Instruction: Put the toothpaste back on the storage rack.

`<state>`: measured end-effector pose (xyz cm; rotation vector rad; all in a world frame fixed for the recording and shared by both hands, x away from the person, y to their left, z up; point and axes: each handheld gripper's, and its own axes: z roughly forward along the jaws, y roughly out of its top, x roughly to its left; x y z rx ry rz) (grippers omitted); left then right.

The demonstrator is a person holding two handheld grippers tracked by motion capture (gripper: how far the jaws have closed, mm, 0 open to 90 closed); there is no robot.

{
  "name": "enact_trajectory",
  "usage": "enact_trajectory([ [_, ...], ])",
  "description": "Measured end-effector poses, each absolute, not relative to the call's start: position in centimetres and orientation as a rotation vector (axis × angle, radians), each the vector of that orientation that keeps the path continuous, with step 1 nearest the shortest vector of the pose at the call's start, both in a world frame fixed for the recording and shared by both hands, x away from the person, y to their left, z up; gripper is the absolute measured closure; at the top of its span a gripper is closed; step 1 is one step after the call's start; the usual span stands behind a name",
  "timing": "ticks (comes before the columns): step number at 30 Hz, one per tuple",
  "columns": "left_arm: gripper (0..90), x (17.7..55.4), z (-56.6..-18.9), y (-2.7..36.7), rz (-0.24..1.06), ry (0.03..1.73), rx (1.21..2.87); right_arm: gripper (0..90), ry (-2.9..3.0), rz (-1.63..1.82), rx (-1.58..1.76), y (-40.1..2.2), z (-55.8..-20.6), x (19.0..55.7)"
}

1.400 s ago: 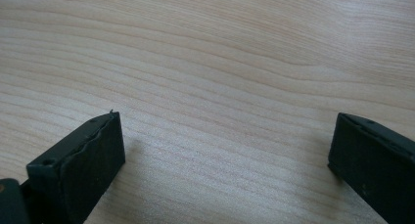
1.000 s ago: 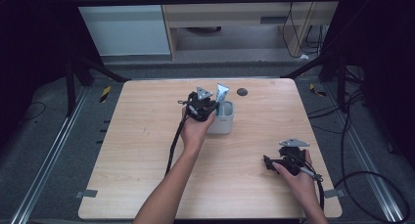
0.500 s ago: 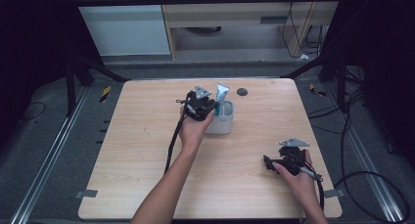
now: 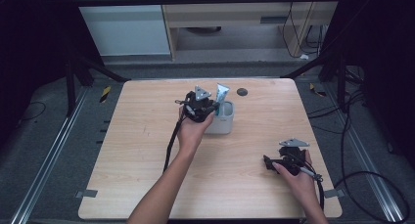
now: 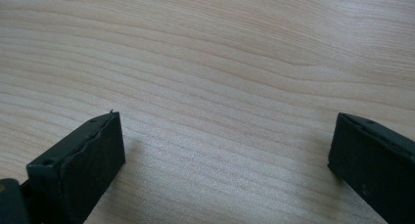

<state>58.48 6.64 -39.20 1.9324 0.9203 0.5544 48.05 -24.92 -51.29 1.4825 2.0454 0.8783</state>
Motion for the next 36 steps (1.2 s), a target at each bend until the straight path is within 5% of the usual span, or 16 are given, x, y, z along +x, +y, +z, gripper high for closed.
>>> enact_trajectory([
  [10, 60.7, 57.7, -39.0, 6.8, 0.563, 0.896, 1.974, 0.5, 2.045, 0.879, 1.483, -24.9, -51.3, 48.0],
  [28, 13.9, 56.8, -38.5, 6.6, 0.483, 0.885, 2.038, 0.5, 2.045, 0.878, 1.483, -24.9, -51.3, 48.0],
  [36, 6.7, 55.6, -37.7, 7.4, 0.466, 0.841, 2.084, 0.5, 2.045, 0.877, 1.483, -24.9, -51.3, 48.0],
])
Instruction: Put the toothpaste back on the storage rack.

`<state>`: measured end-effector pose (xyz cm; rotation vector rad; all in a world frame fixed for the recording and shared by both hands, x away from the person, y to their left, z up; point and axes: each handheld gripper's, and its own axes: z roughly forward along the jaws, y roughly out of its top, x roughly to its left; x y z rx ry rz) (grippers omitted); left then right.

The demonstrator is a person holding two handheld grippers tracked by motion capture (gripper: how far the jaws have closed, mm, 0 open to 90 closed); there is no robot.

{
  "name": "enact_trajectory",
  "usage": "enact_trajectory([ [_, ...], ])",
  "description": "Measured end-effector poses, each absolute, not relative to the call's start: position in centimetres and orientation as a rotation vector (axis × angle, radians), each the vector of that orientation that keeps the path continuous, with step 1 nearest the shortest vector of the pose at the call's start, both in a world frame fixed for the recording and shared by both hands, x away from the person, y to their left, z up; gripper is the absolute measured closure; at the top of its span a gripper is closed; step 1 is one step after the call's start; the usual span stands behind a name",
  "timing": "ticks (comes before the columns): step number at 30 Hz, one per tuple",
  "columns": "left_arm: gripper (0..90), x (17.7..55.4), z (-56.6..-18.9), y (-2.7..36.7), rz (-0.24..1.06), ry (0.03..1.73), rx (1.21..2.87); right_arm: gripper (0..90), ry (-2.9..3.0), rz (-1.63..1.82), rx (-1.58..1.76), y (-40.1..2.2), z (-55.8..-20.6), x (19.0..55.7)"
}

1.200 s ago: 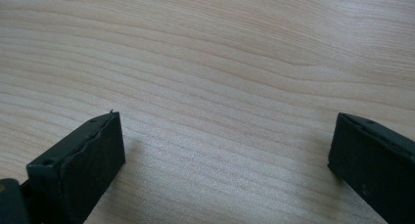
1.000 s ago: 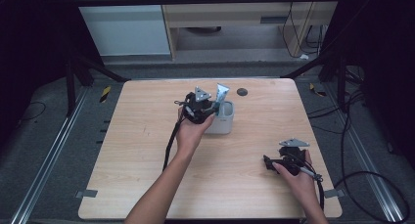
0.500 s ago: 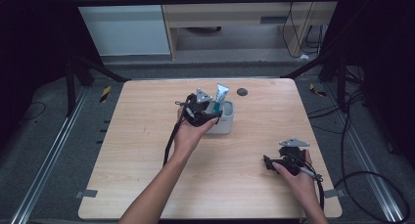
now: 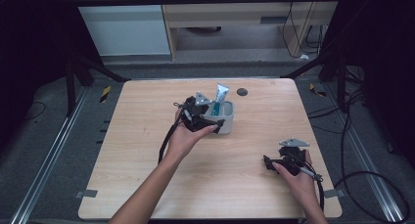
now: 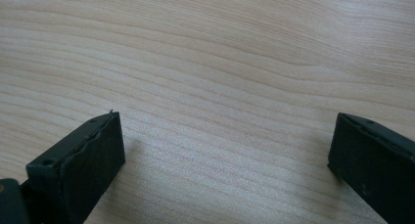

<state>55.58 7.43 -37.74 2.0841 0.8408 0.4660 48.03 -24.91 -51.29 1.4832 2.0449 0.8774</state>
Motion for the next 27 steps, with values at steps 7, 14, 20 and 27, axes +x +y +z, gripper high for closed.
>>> enact_trajectory([
  [7, 4.4, 54.8, -37.5, 8.9, 0.47, 0.843, 2.107, 0.5, 2.044, 0.874, 1.487, -24.9, -51.3, 48.0],
  [14, 3.2, 54.0, -37.8, 10.5, 0.491, 0.842, 2.14, 0.5, 2.044, 0.874, 1.486, -24.9, -51.3, 48.0],
  [20, 3.0, 53.5, -38.5, 12.2, 0.501, 0.863, 2.16, 0.5, 2.043, 0.873, 1.485, -24.9, -51.3, 48.0],
  [27, 3.0, 53.2, -39.8, 14.4, 0.512, 0.884, 2.186, 0.5, 2.044, 0.873, 1.486, -24.9, -51.3, 48.0],
])
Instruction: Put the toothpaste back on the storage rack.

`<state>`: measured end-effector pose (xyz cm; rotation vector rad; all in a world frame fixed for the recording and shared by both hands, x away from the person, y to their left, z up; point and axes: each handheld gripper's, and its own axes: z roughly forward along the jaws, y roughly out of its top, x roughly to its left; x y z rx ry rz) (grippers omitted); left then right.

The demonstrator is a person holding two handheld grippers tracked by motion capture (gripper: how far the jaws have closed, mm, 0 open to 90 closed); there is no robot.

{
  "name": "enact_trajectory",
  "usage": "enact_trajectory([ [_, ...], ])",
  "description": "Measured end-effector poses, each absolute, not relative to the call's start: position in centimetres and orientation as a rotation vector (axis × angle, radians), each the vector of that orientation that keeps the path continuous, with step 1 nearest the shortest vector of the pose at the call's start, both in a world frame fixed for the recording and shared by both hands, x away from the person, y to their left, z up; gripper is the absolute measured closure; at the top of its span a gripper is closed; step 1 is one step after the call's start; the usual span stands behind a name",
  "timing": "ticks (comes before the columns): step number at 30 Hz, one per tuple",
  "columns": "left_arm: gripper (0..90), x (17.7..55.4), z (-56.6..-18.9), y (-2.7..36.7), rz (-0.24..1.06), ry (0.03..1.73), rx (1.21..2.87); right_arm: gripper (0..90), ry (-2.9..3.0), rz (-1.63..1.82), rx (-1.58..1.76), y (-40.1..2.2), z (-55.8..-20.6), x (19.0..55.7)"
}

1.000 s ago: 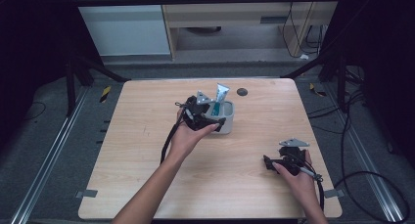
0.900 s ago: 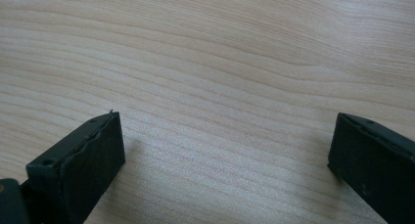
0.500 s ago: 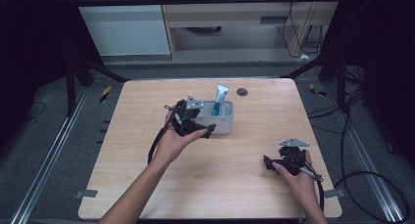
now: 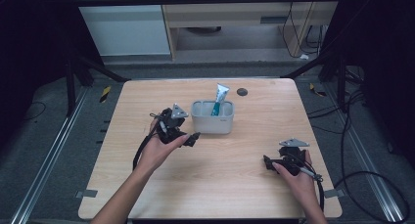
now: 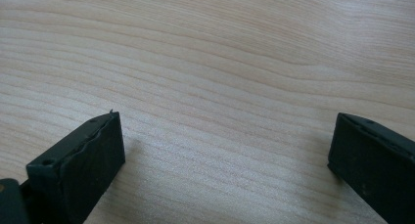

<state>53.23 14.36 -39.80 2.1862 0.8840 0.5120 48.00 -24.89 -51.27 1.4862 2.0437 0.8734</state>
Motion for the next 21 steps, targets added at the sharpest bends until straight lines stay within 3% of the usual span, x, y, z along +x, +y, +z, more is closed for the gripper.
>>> enact_trajectory([
  [21, 3.2, 53.3, -43.2, 19.6, 0.536, 0.997, 2.212, 0.5, 2.044, 0.873, 1.485, -24.9, -51.3, 48.0],
])
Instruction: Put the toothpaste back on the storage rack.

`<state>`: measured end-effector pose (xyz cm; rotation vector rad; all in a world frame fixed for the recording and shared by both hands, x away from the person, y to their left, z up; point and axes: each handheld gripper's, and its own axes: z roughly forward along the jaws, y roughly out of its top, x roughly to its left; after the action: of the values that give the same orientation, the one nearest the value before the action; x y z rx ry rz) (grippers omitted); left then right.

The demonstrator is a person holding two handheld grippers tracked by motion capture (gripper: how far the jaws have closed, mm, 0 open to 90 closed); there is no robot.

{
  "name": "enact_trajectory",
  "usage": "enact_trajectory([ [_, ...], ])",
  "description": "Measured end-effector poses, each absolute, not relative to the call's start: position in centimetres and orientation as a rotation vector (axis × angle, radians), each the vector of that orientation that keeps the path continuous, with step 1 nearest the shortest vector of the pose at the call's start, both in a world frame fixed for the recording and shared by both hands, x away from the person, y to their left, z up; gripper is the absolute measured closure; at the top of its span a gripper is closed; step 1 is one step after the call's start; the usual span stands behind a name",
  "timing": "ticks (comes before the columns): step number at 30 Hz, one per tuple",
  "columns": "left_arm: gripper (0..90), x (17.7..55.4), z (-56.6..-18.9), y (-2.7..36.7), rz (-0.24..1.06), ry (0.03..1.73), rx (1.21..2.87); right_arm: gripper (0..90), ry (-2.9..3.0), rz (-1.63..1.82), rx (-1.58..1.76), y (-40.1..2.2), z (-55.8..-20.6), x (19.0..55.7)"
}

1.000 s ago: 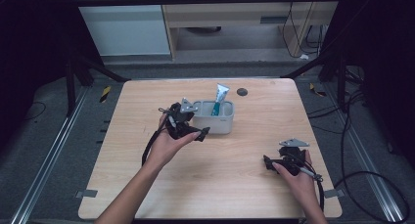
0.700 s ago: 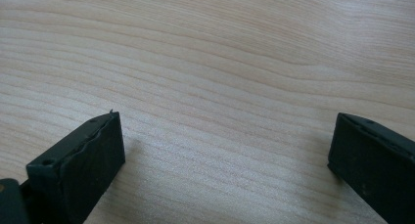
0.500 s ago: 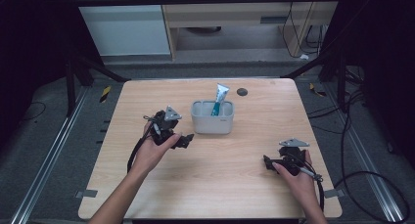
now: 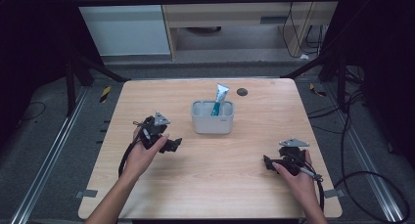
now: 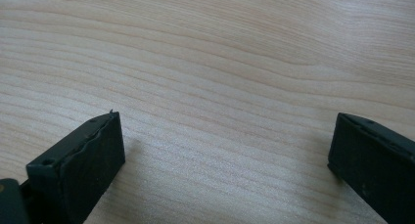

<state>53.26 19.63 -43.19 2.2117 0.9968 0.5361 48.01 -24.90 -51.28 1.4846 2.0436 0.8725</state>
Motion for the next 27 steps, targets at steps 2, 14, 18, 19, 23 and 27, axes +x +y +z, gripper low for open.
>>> enact_trajectory([
  [2, 3.3, 53.2, -43.5, 20.2, 0.544, 1.009, 2.214, 0.5, 2.044, 0.874, 1.487, -24.9, -51.3, 48.0],
  [14, 3.8, 53.3, -45.6, 23.2, 0.551, 1.102, 2.215, 0.5, 2.044, 0.874, 1.487, -24.9, -51.3, 48.0],
  [18, 3.8, 53.3, -46.2, 24.2, 0.553, 1.136, 2.213, 0.5, 2.044, 0.874, 1.486, -24.9, -51.3, 48.0],
  [19, 3.9, 53.3, -46.4, 24.4, 0.555, 1.142, 2.211, 0.5, 2.044, 0.874, 1.487, -24.9, -51.3, 48.0],
  [23, 4.0, 53.4, -47.0, 25.4, 0.551, 1.165, 2.207, 0.5, 2.043, 0.873, 1.487, -24.9, -51.3, 48.0],
  [27, 4.0, 53.4, -47.5, 26.2, 0.554, 1.191, 2.203, 0.5, 2.044, 0.874, 1.487, -24.9, -51.3, 48.0],
])
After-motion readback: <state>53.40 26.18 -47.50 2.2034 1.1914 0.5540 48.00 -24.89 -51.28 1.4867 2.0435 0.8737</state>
